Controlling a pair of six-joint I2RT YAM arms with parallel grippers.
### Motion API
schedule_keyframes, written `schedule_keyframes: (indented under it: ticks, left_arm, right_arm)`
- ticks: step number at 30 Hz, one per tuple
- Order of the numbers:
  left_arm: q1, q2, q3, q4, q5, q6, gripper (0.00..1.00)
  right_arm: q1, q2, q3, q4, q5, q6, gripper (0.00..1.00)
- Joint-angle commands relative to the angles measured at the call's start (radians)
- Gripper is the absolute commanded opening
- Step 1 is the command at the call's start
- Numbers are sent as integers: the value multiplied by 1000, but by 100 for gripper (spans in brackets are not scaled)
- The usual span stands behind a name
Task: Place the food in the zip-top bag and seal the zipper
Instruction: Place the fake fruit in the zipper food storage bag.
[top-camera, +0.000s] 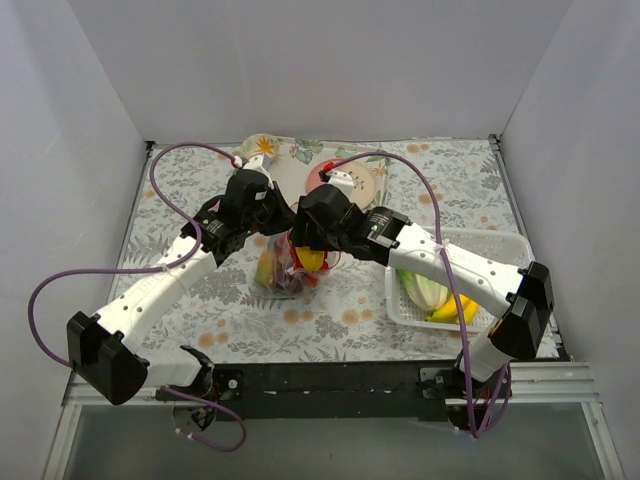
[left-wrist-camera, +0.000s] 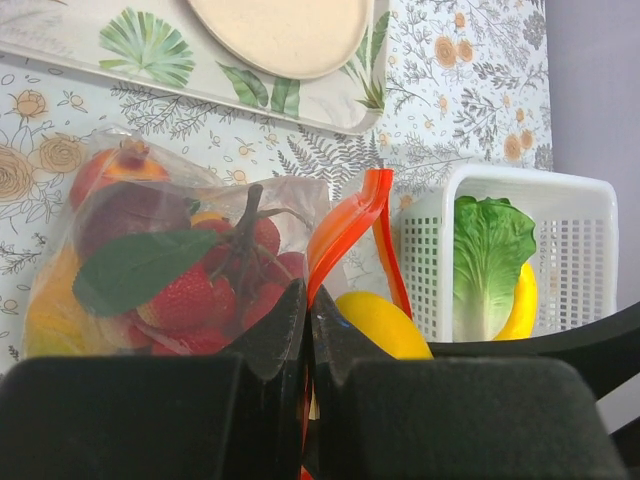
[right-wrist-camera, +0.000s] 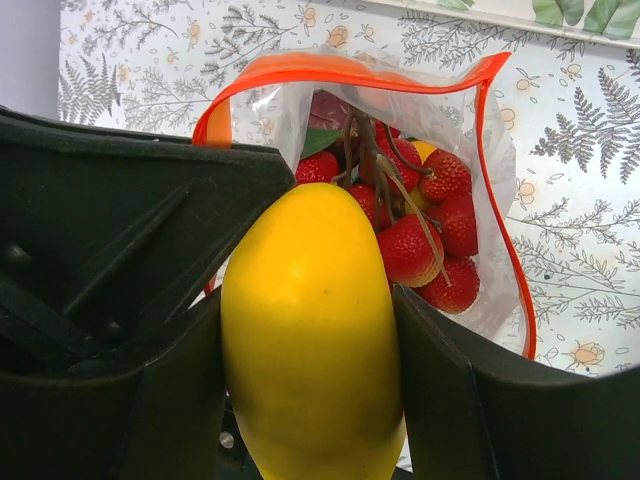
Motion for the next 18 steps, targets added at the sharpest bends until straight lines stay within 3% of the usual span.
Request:
schedule_keyframes:
  ticks: [1, 5, 10, 13, 14, 18]
  left_arm:
    - [1, -13, 35, -2, -5, -3, 0]
    - [1, -17, 37, 1, 1, -3, 0]
    - [2, -23, 32, 3, 3, 0, 0]
    - [2, -26, 29, 6, 7, 0, 0]
    - [2, -28, 28, 7, 9, 0, 0]
    - [2, -28, 26, 9, 12, 1, 0]
  right_arm:
    - [1, -22, 3, 62, -2, 26, 28]
    - [-17, -19, 9, 59, 26, 14, 35]
    - [-74, -18, -34, 116, -48, 0, 39]
    - [-76, 12, -8, 108, -72, -7, 46]
    - [-74, 18, -3, 104, -74, -10, 55]
    - [-74, 32, 11, 101, -73, -17, 67]
